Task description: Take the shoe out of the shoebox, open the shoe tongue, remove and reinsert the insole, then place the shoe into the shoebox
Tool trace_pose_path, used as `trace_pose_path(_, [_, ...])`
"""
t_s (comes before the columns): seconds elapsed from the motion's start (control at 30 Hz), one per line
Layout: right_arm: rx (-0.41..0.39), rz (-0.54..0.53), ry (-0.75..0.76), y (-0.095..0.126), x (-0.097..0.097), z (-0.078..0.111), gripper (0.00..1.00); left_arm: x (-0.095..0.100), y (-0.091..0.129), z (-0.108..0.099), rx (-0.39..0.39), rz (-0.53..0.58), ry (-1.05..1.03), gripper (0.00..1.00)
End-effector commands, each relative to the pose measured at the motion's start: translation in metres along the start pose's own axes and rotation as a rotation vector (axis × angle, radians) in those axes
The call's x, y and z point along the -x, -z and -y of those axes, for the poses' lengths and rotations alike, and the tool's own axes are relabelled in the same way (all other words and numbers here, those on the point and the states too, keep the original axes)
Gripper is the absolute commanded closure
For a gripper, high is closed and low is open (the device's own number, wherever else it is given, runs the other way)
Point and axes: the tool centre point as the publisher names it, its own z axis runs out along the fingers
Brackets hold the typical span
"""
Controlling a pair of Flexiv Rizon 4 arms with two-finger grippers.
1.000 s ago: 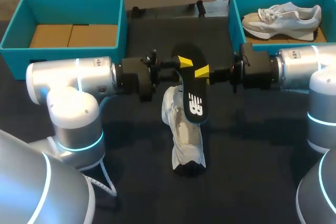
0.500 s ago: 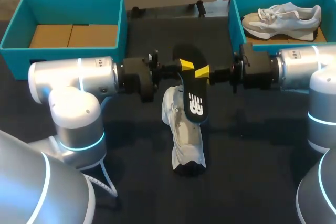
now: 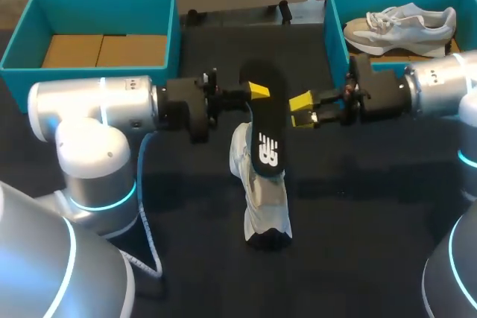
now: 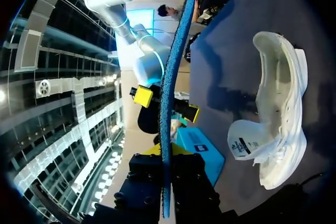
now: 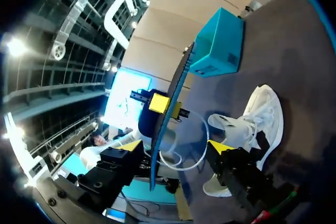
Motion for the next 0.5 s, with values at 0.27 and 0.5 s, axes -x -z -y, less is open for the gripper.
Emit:
trace_pose_path(0.27, [-0.047,0.061,0.028,0.014,0.001,-0.003,0.0,0.021,0.038,0.026,-0.069,-0.087,0.104,1.0])
trace_pose_path(0.5, [-0.335,0.167,0.351,0.023,0.007,0.006,0.0,0.027,0.05,0.041,-0.108,-0.12,0.219,1.0])
